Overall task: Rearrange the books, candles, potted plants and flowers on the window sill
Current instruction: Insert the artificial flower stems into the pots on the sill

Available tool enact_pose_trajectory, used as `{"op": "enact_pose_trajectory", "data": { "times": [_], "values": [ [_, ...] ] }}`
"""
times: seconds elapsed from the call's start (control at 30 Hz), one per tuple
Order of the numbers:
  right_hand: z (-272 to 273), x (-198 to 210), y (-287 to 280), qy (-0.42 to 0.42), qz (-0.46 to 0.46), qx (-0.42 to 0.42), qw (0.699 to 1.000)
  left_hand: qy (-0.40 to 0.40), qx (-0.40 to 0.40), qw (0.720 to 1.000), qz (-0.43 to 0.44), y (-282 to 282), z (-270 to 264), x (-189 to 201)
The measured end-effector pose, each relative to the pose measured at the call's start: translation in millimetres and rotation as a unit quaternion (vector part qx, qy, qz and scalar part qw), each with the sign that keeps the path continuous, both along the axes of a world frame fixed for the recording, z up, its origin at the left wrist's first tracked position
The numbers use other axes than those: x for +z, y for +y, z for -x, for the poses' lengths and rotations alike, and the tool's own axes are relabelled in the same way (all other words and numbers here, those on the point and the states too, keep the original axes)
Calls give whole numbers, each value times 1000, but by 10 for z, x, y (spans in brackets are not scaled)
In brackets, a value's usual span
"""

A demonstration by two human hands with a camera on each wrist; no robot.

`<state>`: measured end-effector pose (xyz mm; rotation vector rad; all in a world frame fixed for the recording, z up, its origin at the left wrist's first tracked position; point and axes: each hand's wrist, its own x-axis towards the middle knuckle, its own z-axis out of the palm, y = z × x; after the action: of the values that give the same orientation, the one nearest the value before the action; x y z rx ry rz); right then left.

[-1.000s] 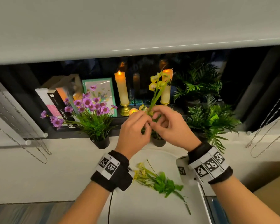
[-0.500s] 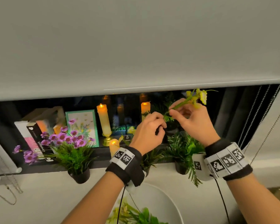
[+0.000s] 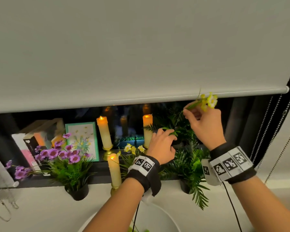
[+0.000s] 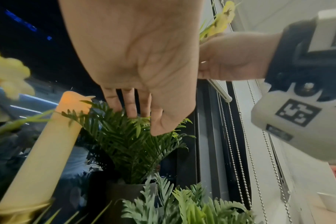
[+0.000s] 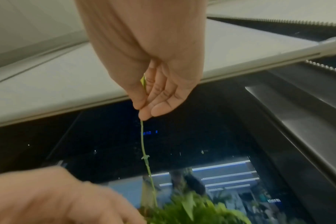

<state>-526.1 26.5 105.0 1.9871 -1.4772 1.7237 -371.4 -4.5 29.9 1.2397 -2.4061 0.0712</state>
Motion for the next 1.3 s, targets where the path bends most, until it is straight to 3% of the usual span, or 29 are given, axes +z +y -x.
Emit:
{"op": "enact_pose_trajectory", "data": {
  "times": [0.47, 0.77, 0.9, 1.03, 1.3],
  "values": [
    [65, -419, -657, 31, -88, -39, 995, 50, -22, 994, 92, -50, 140, -118],
    [38, -353, -723, 43, -73, -90, 992, 81, -41, 994, 53, -88, 156, -151],
    [35, -270, -705, 12, -34, -70, 997, 69, -43, 996, 48, -75, 167, -163],
    [15, -368, -774, 112, -76, -113, 984, 54, -41, 997, 48, -59, 179, -176],
    [76, -418, -878, 102, -59, -96, 988, 61, -42, 996, 49, -62, 141, -211]
  ]
}}
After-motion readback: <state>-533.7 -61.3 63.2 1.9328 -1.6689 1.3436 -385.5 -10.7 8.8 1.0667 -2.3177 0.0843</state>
